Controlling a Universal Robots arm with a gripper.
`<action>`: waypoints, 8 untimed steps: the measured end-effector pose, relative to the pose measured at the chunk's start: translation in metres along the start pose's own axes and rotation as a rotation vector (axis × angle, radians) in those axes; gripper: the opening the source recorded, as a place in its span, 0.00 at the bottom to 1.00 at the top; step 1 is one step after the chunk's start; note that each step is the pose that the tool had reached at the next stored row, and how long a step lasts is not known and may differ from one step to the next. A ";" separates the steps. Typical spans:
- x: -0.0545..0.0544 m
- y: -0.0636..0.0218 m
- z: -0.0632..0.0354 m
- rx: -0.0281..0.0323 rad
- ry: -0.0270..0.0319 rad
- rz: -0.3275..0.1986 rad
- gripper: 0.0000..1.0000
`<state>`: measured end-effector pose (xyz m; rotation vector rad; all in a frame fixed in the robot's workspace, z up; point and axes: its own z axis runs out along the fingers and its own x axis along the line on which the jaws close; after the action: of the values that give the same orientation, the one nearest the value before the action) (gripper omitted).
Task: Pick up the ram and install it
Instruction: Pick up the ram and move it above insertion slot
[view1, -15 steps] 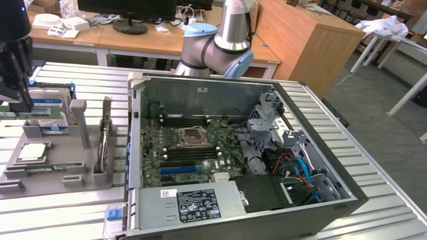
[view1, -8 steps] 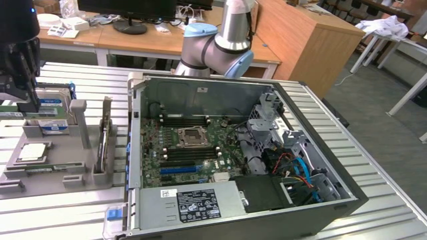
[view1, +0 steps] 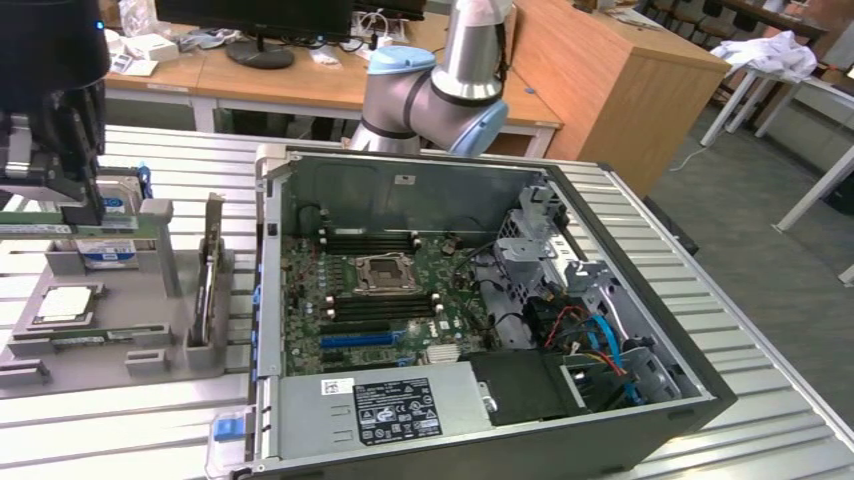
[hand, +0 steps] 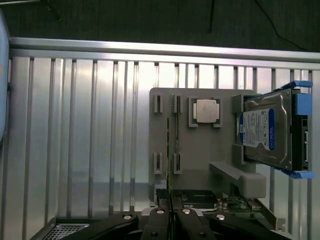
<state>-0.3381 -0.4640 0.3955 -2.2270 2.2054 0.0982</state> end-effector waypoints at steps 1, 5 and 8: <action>0.000 -0.0024 -0.0001 -0.0001 0.0000 0.000 0.12; 0.000 -0.0118 -0.0005 -0.0001 -0.0001 0.000 0.12; 0.000 -0.0183 -0.0007 -0.0002 -0.0001 0.000 0.12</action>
<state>-0.3198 -0.4640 0.3955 -2.2273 2.2052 0.0984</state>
